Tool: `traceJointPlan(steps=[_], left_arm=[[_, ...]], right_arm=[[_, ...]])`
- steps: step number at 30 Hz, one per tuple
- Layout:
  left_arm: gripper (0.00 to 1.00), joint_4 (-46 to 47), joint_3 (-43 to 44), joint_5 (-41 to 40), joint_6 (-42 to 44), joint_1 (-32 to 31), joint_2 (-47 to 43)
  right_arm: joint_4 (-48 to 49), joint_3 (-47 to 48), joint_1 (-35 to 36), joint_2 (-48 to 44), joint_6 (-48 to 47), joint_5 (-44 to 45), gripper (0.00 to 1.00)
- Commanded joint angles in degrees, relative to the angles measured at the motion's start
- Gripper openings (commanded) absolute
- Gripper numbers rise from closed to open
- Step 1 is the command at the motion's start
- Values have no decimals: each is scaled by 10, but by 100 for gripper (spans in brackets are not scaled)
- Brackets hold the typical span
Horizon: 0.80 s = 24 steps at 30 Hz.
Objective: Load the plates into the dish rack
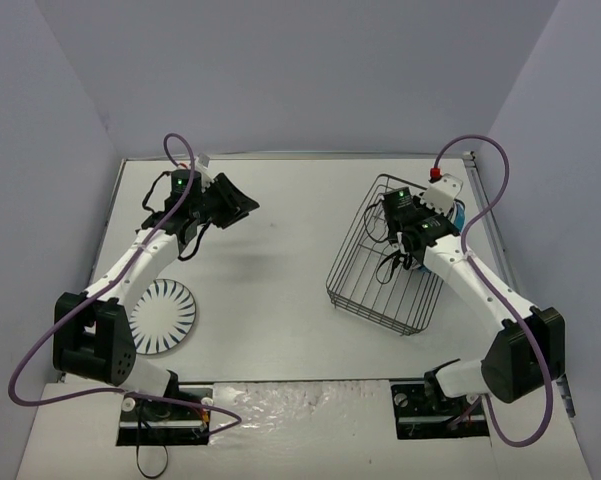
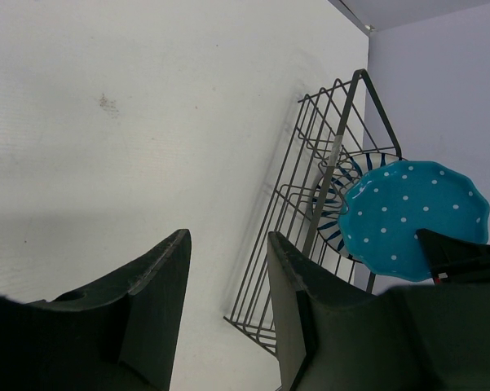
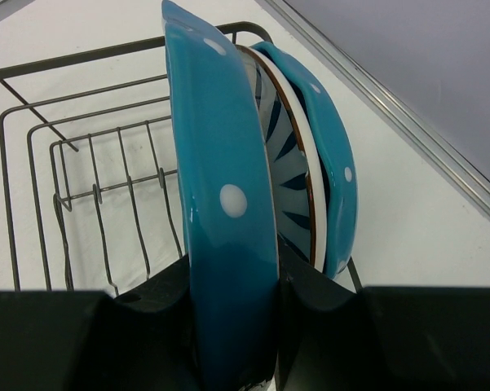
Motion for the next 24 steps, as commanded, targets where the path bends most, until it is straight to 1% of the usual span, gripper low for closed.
traceJointPlan(steps=[1,12,20,24], left_arm=[[38,33,16,5,9,3,-30],[38,30,20,3,5,2,-29],[38,24,21,2,5,3,-33],[38,19,20,1,6,3,-38]], right_arm=[[61,15,-20,-8,-18,33,0],[67,45,-67,37,-56,-49,0],[68,45,-86,53,-66,-79,0],[68,43,-96,75,-70,-92,0]])
